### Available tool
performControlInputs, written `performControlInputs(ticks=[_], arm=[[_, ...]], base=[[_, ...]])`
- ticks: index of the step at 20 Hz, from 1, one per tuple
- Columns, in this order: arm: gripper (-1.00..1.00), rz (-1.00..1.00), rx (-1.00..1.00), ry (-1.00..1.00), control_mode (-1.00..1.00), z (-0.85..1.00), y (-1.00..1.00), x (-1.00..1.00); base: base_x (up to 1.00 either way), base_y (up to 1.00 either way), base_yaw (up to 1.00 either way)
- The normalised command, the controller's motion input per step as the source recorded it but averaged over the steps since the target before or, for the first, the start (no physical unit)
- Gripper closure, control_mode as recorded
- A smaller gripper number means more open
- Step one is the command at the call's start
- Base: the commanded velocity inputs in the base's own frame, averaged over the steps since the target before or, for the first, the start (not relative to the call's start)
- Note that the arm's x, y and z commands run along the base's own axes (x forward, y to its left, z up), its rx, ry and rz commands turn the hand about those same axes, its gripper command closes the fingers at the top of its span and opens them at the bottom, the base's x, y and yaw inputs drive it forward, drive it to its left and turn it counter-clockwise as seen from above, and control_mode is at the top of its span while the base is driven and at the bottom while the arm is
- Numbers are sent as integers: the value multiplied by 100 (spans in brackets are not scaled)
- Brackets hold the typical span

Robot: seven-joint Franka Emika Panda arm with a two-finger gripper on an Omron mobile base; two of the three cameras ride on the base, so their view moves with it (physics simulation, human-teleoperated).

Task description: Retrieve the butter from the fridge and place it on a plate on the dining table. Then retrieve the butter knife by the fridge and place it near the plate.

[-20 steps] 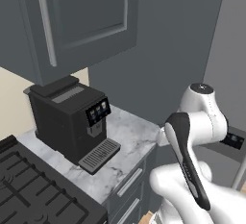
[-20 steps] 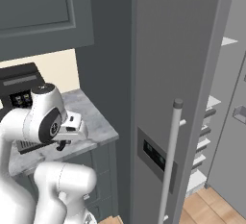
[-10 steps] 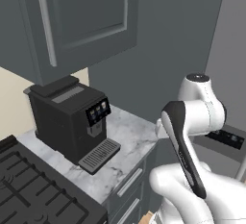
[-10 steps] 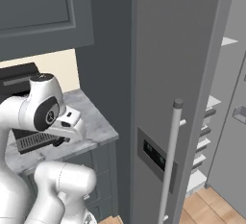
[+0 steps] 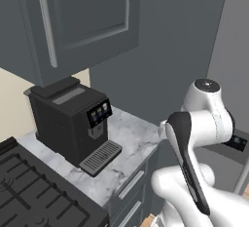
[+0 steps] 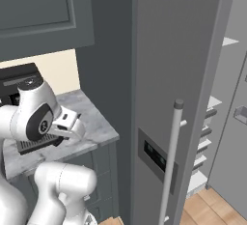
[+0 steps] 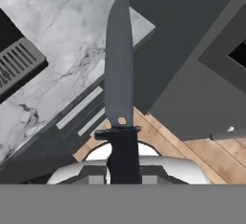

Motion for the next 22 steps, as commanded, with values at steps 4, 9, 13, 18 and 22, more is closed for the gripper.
performControlInputs(ticks=[4,9,13,18,22], arm=[[100,0,0,0,-100,39,0,-20],[100,0,0,0,-100,3,0,-2],[100,0,0,0,-100,0,0,0],[100,0,0,-1,100,0,0,-3],[100,0,0,0,100,0,0,0]], base=[[0,0,0],[0,0,0],[0,0,0],[-34,-14,0],[-66,-15,-1]])
